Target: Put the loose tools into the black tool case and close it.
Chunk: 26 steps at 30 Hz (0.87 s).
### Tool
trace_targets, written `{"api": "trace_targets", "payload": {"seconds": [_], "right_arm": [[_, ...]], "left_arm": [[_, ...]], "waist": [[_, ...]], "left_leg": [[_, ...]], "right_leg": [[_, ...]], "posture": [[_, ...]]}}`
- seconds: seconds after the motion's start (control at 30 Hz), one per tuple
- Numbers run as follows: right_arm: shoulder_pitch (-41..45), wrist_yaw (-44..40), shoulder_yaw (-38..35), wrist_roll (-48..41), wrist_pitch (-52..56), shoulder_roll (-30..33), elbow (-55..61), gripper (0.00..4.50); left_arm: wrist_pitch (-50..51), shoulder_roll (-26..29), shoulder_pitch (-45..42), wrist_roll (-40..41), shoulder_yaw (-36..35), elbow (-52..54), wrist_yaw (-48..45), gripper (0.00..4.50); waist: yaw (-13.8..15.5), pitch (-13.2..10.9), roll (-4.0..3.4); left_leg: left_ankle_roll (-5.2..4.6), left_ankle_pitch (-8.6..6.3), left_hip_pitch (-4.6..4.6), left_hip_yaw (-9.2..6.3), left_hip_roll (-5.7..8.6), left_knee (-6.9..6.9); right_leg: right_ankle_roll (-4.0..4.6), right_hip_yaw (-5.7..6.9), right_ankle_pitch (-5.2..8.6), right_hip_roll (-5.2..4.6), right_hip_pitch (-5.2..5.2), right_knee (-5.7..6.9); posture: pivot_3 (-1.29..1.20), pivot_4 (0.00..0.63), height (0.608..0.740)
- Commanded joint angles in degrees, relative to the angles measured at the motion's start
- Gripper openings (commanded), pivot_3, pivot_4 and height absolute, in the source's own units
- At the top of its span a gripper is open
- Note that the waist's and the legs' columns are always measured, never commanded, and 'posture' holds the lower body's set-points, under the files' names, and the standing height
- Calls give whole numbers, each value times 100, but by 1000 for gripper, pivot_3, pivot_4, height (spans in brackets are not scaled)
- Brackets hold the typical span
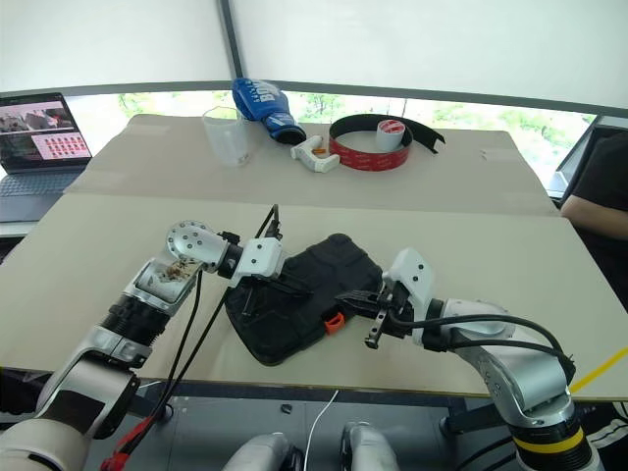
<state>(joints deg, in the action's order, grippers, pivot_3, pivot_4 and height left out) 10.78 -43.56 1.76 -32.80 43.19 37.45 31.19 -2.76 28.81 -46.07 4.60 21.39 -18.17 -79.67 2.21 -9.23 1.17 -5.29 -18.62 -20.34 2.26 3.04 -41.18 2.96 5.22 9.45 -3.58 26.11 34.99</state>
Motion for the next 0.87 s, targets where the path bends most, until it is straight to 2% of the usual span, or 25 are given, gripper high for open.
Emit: {"api": "trace_targets", "payload": {"seconds": [0.03,0.1,0.2,0.23,0.3,0.37,0.43,0.47,0.5,0.57,0.63,0.7,0.8,0.87], "right_arm": [[-168,-186,-141,-39,-124,229,166,0],[-321,-393,-273,-178,-137,409,258,0],[-598,-627,-398,-158,-235,679,310,0],[-708,-691,-499,-149,-265,769,314,0],[-939,-935,-901,-326,-240,1039,346,587],[-1145,-1297,-1384,-454,-316,1373,315,1143],[-1286,-1674,-1893,-556,-389,1701,153,1844],[-1339,-1897,-2167,-595,-453,1854,14,2096],[-1384,-2105,-2411,-623,-521,1979,-136,2549],[-1425,-2479,-2776,-705,-615,2182,-391,3266],[-1404,-2911,-3053,-766,-708,2383,-696,3264],[-1385,-3196,-3116,-764,-818,2497,-934,3264],[-1121,-3386,-2905,-835,-895,2539,-1154,3264],[-949,-3451,-2763,-866,-909,2532,-1239,3264]], "left_arm": [[-9,104,164,-289,140,-229,9,25],[-2,153,156,-270,92,-260,10,25],[184,244,163,-180,-47,-230,52,25],[343,322,189,-89,-135,-161,21,259],[582,632,344,104,-367,23,-120,743],[836,1065,550,287,-662,201,-219,1451],[1301,1603,825,619,-1076,433,-369,2173],[1593,1912,1008,827,-1337,573,-449,2360],[1862,2178,1186,1002,-1575,717,-492,2879],[2325,2602,1532,1309,-1998,980,-485,3564],[2814,3058,2044,1646,-2576,1233,-498,4197],[3061,3297,2499,1878,-2995,1519,-454,4197],[3037,3357,3168,1966,-3523,1795,-241,4197],[3097,3350,3470,2009,-3714,1988,-131,4197]], "waist": [[6,0,0],[6,0,0],[2,0,0],[3,0,0],[-31,0,-1],[-77,0,-1],[-133,-1,-1],[-155,-1,-2],[-168,-2,-3],[-152,-3,-4],[-134,-20,-14],[-108,-28,-7],[-1,-32,-12],[14,-34,-16]], "left_leg": [[-2,-1,-2,1,1,-3],[-7,-4,-3,1,3,-9],[-8,-5,-2,1,3,-12],[-8,-5,-2,1,2,-11],[-7,-4,0,1,2,-8],[-4,-3,0,2,1,-3],[0,0,5,3,0,11],[3,1,6,3,0,13],[8,4,7,3,-1,19],[13,7,9,2,-7,26],[14,7,5,2,-8,25],[14,7,2,1,-8,24],[11,3,0,-1,-8,24],[46,-22,0,1,-7,24]], "right_leg": [[13,-1,-8,0,0,-1],[21,-2,-13,-1,-1,-2],[-13,-2,7,-2,-4,-4],[-14,-2,8,-2,-4,-3],[-15,-1,8,-1,-3,-2],[-15,-2,8,-1,0,0],[-15,-2,9,-1,1,-2],[-15,-2,9,-1,2,-2],[-15,-2,9,0,3,-2],[-15,1,11,3,4,-6],[-15,4,12,3,6,-8],[-15,3,12,2,7,-9],[-15,2,12,-1,3,-22],[-16,0,12,-3,2,-30]], "posture": [[0,150,730],[0,150,730],[0,150,730],[0,150,730],[0,150,730],[0,150,730],[0,150,730],[0,150,730],[0,150,730],[0,150,730],[0,150,730],[0,150,730],[0,150,730],[0,150,730]]}}
